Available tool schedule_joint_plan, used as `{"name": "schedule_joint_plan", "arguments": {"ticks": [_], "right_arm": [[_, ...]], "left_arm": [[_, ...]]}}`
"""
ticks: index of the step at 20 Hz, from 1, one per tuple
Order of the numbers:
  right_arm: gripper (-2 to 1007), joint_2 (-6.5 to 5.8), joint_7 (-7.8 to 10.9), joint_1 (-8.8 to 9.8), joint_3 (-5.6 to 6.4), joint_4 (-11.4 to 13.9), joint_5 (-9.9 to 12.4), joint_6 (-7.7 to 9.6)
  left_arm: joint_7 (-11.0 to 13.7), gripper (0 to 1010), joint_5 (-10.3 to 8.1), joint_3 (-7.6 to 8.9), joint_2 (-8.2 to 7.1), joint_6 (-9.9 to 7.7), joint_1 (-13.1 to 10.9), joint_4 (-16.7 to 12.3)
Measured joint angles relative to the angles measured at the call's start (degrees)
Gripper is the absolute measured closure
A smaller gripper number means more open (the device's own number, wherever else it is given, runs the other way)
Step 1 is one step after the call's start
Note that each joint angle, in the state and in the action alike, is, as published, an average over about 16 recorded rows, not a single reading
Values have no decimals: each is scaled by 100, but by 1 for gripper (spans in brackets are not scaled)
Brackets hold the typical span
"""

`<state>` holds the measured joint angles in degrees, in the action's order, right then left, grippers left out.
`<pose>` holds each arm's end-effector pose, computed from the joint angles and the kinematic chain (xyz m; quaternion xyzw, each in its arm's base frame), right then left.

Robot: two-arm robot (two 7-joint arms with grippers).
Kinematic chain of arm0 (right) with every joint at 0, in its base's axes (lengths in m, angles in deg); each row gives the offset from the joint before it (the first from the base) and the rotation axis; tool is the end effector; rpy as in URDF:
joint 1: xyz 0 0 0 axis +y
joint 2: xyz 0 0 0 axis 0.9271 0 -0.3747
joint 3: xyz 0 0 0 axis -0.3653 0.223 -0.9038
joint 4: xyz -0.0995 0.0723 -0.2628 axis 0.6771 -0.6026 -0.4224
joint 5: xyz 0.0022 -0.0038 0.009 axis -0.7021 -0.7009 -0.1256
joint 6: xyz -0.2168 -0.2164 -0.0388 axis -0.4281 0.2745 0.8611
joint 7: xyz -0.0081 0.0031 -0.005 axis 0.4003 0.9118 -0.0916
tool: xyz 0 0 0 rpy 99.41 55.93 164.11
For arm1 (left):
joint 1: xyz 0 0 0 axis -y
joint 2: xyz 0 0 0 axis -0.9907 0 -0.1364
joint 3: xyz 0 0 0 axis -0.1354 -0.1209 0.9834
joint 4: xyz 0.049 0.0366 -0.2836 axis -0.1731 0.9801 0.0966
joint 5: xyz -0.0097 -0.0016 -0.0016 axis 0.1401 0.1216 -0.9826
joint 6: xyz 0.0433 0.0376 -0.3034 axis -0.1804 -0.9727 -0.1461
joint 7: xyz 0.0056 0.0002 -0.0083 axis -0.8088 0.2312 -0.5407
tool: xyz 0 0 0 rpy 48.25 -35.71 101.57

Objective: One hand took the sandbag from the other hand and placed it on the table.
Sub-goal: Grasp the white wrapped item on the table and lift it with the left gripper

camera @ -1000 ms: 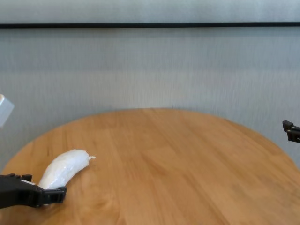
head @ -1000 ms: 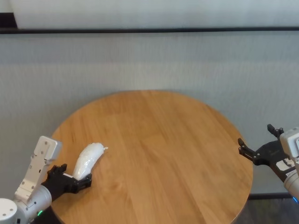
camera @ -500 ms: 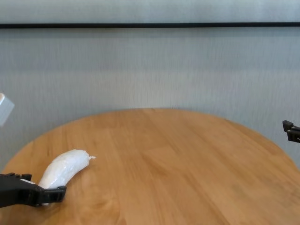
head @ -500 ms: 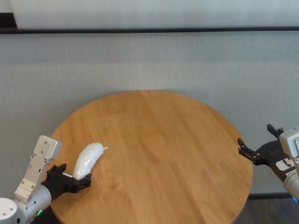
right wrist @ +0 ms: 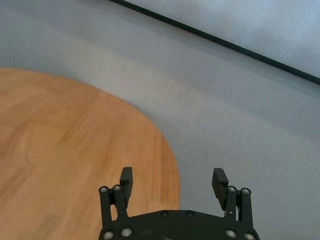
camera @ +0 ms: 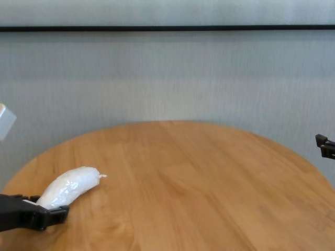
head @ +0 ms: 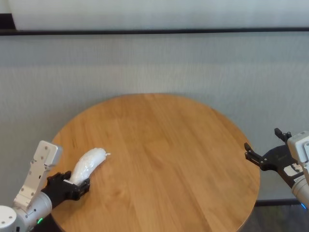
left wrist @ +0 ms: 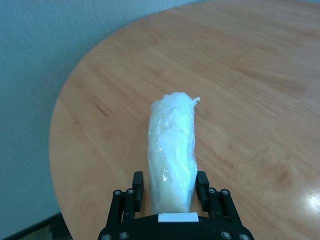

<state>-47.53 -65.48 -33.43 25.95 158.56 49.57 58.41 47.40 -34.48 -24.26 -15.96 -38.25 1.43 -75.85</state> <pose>0.3580 -0.0827 -0.3023 -0.1415 -0.1324 -0.5799 0.7913 0.3626 0.0705 -0.3264 0.1932 0.0720 0.5512 0.8085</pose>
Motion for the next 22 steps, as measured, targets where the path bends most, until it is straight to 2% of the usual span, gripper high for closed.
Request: {"name": "schedule_joint_plan", "arguments": {"ticks": [6, 11, 22], "right_arm": [[4, 0, 0, 0, 0, 0, 0, 0], [4, 0, 0, 0, 0, 0, 0, 0], [4, 0, 0, 0, 0, 0, 0, 0]], "left_arm": [[-5, 451, 0, -3, -2, -5, -2, -5], [-7, 549, 0, -4, -4, -8, -4, -8], [-8, 635, 0, -5, -5, -13, -5, -10]]}}
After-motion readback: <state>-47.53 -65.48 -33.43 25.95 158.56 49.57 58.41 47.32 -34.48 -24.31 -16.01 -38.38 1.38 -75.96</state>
